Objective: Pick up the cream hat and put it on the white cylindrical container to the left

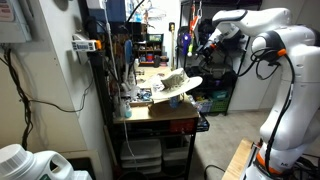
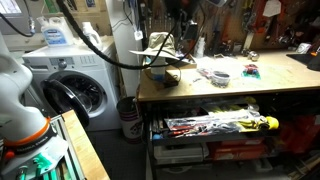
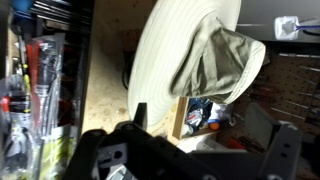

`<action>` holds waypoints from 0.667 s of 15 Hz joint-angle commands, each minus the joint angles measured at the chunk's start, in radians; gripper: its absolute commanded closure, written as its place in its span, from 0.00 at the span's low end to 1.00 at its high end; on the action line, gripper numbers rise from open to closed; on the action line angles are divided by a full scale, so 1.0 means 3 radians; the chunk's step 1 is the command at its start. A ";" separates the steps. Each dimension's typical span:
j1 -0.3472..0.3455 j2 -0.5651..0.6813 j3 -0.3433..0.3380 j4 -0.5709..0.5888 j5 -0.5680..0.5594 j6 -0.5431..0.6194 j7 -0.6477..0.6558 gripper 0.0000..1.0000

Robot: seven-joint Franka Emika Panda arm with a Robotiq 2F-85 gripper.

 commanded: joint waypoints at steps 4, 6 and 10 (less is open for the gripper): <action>0.0073 -0.0514 -0.0027 -0.0303 -0.0796 -0.0232 0.0516 0.00; 0.0050 -0.0359 -0.0039 -0.0089 -0.0648 -0.0220 0.0417 0.00; 0.0052 -0.0340 -0.0035 -0.0078 -0.0646 -0.0216 0.0416 0.00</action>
